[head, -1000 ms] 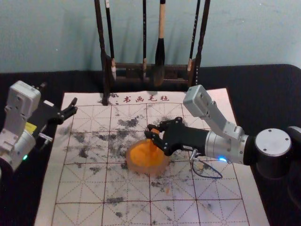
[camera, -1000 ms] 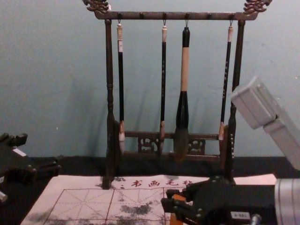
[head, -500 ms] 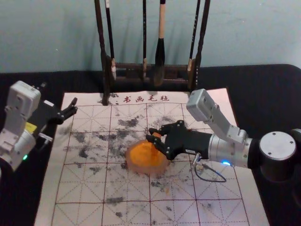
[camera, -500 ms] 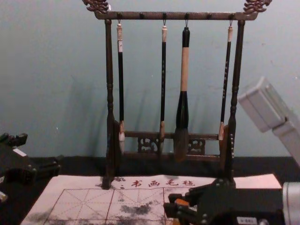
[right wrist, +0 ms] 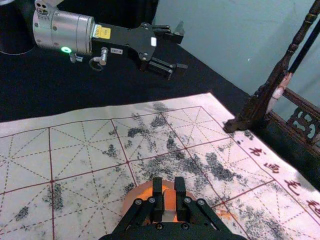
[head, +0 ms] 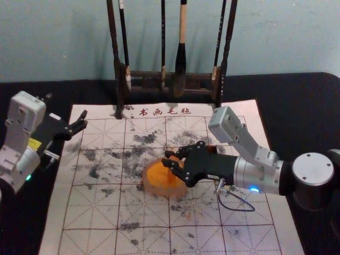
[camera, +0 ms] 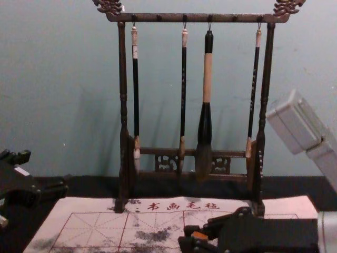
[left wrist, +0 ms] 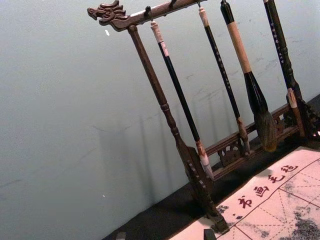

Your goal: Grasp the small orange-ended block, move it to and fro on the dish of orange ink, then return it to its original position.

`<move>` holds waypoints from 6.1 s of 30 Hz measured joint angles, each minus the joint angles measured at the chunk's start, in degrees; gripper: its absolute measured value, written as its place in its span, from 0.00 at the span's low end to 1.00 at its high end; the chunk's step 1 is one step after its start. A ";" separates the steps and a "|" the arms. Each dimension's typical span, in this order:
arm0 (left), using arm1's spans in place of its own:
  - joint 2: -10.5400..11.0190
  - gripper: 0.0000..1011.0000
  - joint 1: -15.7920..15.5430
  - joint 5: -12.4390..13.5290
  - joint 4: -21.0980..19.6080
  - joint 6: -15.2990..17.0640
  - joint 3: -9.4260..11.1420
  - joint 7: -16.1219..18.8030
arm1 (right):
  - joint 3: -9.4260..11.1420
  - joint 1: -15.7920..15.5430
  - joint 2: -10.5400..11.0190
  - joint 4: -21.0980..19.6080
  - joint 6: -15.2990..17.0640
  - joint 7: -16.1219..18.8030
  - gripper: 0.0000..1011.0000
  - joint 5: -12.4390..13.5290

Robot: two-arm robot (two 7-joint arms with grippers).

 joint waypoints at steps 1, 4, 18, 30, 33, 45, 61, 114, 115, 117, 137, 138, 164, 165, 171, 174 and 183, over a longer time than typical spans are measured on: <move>0.00 0.99 0.00 0.00 0.00 0.00 0.00 0.00 | -0.04 0.00 -0.03 -0.02 0.02 0.02 0.14 0.02; 0.00 0.99 0.00 0.00 0.00 0.00 0.00 0.00 | -0.32 0.03 -0.22 -0.02 0.09 0.10 0.14 0.04; 0.00 0.99 0.00 0.00 0.00 0.00 0.00 0.00 | -1.46 1.29 -1.94 1.73 0.18 0.18 0.14 -0.27; 0.00 0.99 0.00 0.00 0.00 0.00 0.00 0.00 | -2.00 2.71 -3.55 3.76 0.21 -0.15 0.14 -0.59; 0.00 0.99 0.00 0.00 0.00 0.00 0.00 0.00 | -2.01 3.04 -3.93 4.28 0.28 -0.42 0.14 -0.72; 0.00 0.99 0.00 0.00 0.00 0.00 0.00 0.00 | -1.34 3.63 -4.60 5.27 0.28 -1.24 0.14 -0.85; 0.00 0.99 0.00 0.00 0.00 0.00 0.00 0.00 | -0.48 3.35 -3.80 4.91 0.20 -1.68 0.14 -1.24; 0.00 0.99 0.00 0.00 0.00 0.00 0.00 0.00 | 0.02 0.05 -1.41 0.48 0.46 -0.97 0.14 -0.69; 0.00 0.99 0.00 0.00 0.00 0.00 0.00 0.00 | -0.03 0.05 -1.45 0.48 0.49 -0.97 0.14 -0.69; 0.00 0.99 0.00 0.00 0.01 0.00 0.00 0.00 | -0.21 0.11 -1.60 0.47 0.58 -0.95 0.14 -0.69; 0.00 0.99 0.00 0.00 0.00 0.00 0.00 0.00 | -1.49 2.22 -3.92 3.24 0.65 -1.03 0.14 -1.33; 0.00 0.99 0.00 0.00 0.00 0.00 0.00 0.00 | -1.50 2.30 -4.02 3.36 0.64 -1.05 0.14 -1.34; 0.00 0.99 0.00 0.00 0.00 0.00 0.00 0.00 | -0.43 3.51 -4.92 5.20 0.62 -2.31 0.14 -1.69; 0.00 0.99 0.00 0.00 0.00 0.00 0.00 0.00 | -0.38 3.47 -4.85 5.17 0.62 -2.33 0.14 -1.69; 0.00 0.99 0.00 0.00 0.00 0.00 0.00 0.00 | -0.01 3.12 -4.28 4.83 0.58 -2.39 0.14 -1.76; 0.00 0.99 0.00 0.00 0.00 0.00 0.00 0.00 | 0.21 2.86 -4.02 4.51 0.57 -2.48 0.14 -1.77; 0.00 0.99 0.00 0.00 0.00 0.00 0.00 0.00 | 0.78 2.10 -3.17 3.59 0.64 -2.56 0.14 -1.70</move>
